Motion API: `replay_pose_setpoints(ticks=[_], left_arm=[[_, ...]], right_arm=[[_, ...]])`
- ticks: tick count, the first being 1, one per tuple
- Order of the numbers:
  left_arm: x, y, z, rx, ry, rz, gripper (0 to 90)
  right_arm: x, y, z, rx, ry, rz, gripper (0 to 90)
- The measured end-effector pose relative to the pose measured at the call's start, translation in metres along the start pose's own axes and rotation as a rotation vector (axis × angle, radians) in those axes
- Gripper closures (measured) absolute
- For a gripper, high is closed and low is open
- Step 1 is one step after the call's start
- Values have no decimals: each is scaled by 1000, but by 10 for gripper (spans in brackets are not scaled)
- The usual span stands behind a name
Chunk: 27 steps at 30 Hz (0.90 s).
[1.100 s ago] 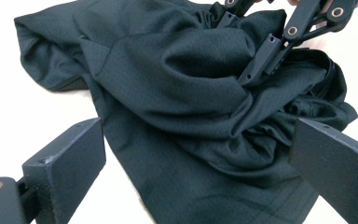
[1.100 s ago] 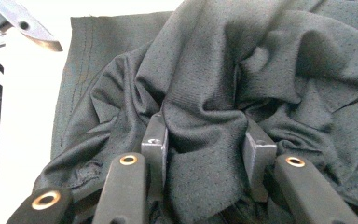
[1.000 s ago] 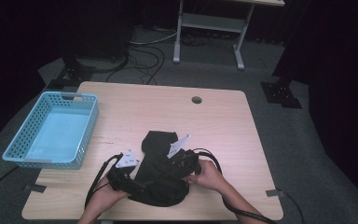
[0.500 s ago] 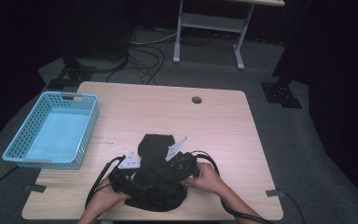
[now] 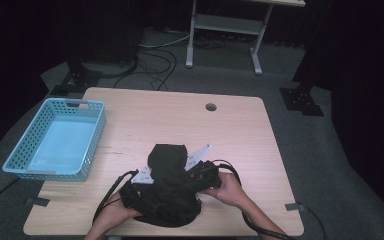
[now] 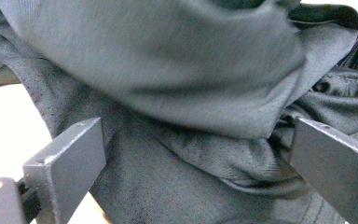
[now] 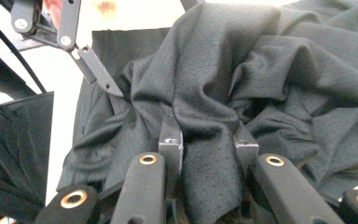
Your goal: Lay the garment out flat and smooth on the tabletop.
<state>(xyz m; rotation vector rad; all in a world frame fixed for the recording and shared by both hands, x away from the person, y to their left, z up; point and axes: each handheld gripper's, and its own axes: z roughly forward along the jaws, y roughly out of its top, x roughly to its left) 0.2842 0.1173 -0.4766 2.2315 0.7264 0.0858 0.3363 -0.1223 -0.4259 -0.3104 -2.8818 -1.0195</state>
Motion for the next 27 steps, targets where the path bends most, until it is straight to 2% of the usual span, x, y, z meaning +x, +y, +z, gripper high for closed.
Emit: replay_pose_setpoints(ticks=[7, 10, 15, 21, 23, 27], left_arm=[[0, 0, 0, 6, 2, 12, 31], [-1, 0, 0, 6, 7, 10, 31], [-2, 1, 1, 11, 16, 16, 31], [-4, 1, 2, 25, 34, 29, 31], [-5, 1, 2, 26, 36, 30, 32], [-5, 1, 2, 30, 41, 35, 32]], right_arm=[[-2, -10, -32, 2, -55, 12, 739], [-5, -20, -42, 28, -73, 32, 739], [-10, -44, -57, 69, -106, 80, 739], [-13, -77, -79, 84, -153, 150, 738], [-14, -81, -82, 86, -162, 158, 739], [-13, -102, -98, 111, -189, 203, 738]])
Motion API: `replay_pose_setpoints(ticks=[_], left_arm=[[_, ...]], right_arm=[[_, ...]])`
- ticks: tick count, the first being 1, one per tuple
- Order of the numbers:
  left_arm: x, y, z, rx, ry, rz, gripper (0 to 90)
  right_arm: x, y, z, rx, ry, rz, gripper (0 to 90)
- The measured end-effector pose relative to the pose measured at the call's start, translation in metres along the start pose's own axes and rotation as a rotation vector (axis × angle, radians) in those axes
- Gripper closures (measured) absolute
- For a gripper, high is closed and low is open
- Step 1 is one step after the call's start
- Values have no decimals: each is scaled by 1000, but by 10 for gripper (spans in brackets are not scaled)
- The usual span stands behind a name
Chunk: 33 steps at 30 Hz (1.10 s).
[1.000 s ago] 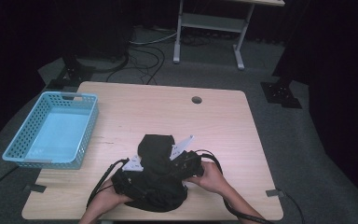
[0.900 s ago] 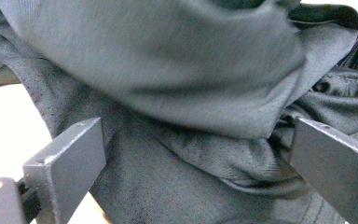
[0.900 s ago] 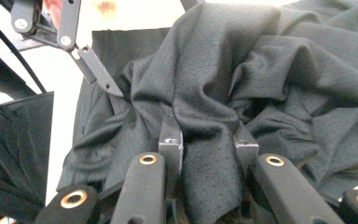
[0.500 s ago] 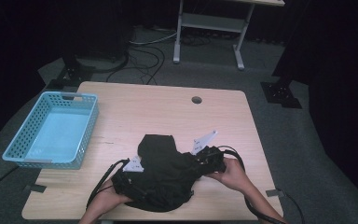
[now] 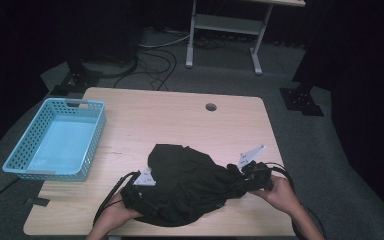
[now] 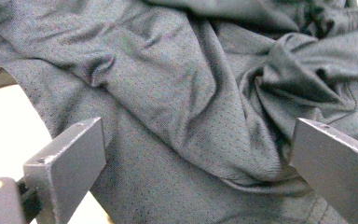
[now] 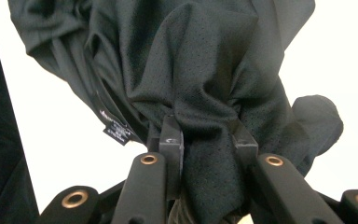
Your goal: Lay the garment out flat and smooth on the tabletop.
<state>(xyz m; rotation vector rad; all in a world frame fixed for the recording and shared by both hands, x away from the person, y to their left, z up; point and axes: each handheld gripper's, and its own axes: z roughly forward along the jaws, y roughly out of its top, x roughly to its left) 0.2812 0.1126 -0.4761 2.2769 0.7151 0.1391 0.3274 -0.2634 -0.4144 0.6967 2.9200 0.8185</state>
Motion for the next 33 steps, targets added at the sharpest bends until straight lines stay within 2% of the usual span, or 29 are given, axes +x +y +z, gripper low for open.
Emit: replay_pose_setpoints(ticks=[8, 16, 21, 22, 24, 27, 30, 33], left_arm=[[-1, 1, 0, 12, 12, 8, 32], [-2, 1, 0, 19, 19, 19, 32], [-2, 3, 0, 29, 23, 2, 37], [-2, 5, -1, 25, 30, 2, 49], [-3, 8, -4, 6, 40, 6, 49], [-6, 16, -6, -17, 47, 21, 49], [-8, 25, -2, -25, 49, 51, 49], [-8, 33, 8, -19, 46, 74, 49]], right_arm=[[-7, -32, -11, 19, -3, 66, 735], [-8, -54, -11, 32, 27, 113, 733], [-7, -58, -8, -1, 33, 123, 711], [-7, -58, -10, -25, 41, 140, 603], [-5, -59, -13, -49, 38, 139, 542], [-3, -57, -18, -106, 32, 140, 455], [-4, -52, -21, -142, 30, 126, 423], [-8, -45, -20, -166, 38, 121, 430]])
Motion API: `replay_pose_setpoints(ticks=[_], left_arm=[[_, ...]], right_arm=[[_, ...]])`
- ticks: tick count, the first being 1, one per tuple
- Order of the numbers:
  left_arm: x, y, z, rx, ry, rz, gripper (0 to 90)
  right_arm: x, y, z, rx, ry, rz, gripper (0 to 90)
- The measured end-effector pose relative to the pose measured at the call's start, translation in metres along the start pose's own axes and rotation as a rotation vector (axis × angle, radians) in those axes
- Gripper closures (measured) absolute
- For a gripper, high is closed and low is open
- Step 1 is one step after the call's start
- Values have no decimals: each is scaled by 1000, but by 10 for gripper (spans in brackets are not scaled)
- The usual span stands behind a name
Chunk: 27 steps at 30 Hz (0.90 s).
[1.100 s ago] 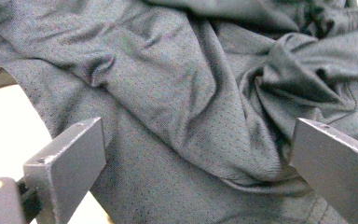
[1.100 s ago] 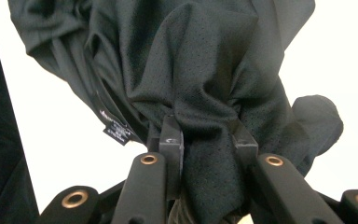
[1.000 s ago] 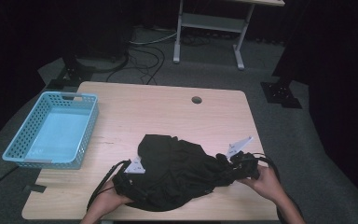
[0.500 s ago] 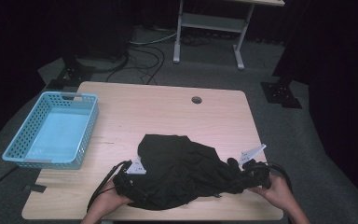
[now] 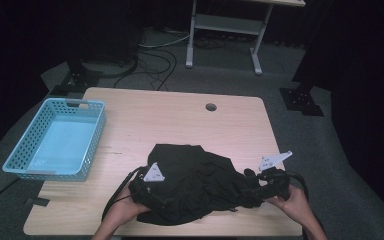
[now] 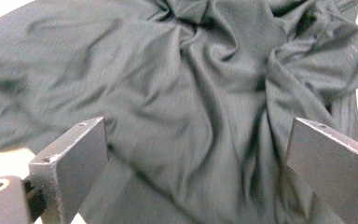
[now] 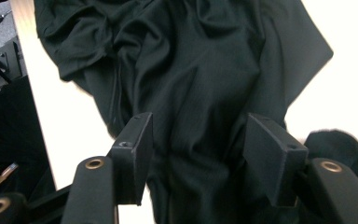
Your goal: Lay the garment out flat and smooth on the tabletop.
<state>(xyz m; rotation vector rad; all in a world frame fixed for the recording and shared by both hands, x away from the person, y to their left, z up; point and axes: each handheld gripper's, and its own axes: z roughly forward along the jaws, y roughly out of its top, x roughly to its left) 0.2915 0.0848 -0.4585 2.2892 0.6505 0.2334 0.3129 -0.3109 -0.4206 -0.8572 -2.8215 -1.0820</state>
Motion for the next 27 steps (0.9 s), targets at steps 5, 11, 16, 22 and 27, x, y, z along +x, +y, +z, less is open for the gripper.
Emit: replay_pose_setpoints(ticks=[5, 11, 16, 22, 27], left_arm=[[3, 12, 18, -18, -16, 11, 58], [12, 21, 32, 2, -41, -9, 78], [15, 14, 36, 23, -43, -14, 78], [14, 12, 33, 43, -29, 6, 79], [12, 11, 33, 48, -18, 23, 79]], right_arm=[[-8, 14, 15, 8, 1, -9, 504], [-16, 22, 37, 60, 12, -30, 723], [-15, 17, 36, 73, 9, -50, 827], [-24, 0, 16, 84, -29, -13, 832], [-35, -22, 3, 73, -35, 68, 828]])
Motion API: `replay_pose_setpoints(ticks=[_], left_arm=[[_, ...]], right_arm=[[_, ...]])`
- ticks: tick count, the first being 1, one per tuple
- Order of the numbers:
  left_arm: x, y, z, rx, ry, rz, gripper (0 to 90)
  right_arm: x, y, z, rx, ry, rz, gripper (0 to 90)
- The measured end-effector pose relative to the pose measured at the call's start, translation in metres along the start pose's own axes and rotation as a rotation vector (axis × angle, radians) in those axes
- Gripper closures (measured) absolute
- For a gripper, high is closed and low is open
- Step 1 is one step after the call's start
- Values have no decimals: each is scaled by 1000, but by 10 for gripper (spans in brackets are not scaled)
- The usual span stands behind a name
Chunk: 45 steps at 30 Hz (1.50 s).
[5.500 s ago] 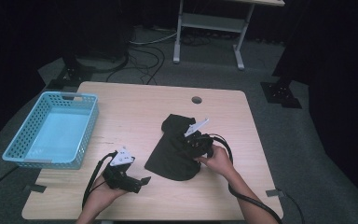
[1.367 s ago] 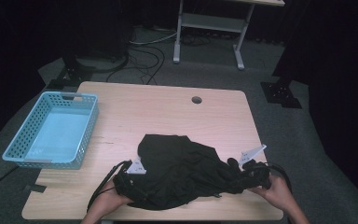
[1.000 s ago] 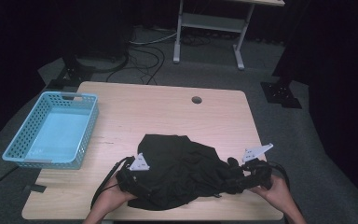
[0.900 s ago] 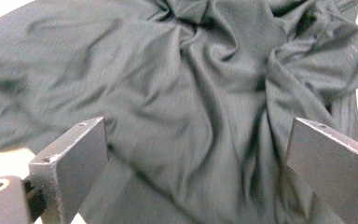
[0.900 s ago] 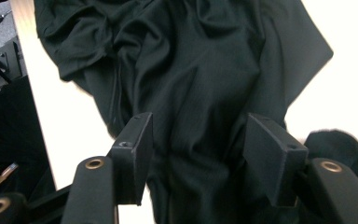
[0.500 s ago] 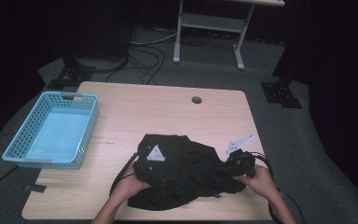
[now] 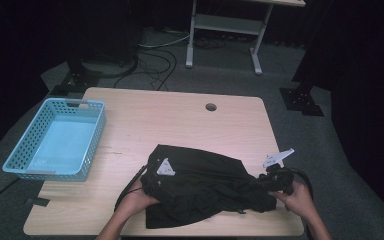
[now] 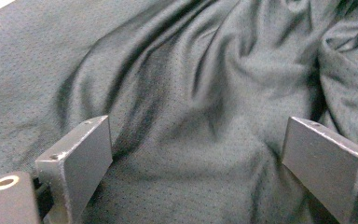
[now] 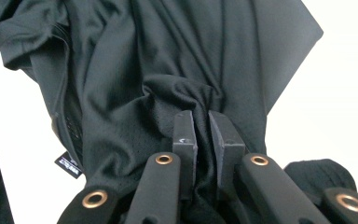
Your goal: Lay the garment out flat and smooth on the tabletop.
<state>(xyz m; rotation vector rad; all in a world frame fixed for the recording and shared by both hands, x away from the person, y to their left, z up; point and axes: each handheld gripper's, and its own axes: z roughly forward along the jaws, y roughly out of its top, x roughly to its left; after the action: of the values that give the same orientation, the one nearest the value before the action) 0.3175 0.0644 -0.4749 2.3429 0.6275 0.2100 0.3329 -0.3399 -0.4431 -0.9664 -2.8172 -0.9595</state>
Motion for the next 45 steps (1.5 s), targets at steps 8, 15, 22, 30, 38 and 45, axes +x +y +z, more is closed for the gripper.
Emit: replay_pose_setpoints(ticks=[8, 15, 22, 30, 38, 45], left_arm=[[4, -3, -4, 19, 6, 23, 79], [19, -15, -19, 59, 27, 17, 79], [29, -30, -34, 51, 30, -18, 78], [10, -17, -46, -22, -33, 11, 113], [-29, 14, -37, 0, -163, 169, 296], [-40, 21, -19, 100, -248, 248, 421]], right_arm=[[4, -3, 16, 18, 43, 29, 817], [21, 8, 34, -18, 100, 43, 816], [46, 19, 54, -69, 131, 16, 809], [43, 14, 55, -114, 152, 33, 776], [42, 12, 55, -129, 162, 24, 743], [43, 12, 55, -131, 161, 17, 730]])
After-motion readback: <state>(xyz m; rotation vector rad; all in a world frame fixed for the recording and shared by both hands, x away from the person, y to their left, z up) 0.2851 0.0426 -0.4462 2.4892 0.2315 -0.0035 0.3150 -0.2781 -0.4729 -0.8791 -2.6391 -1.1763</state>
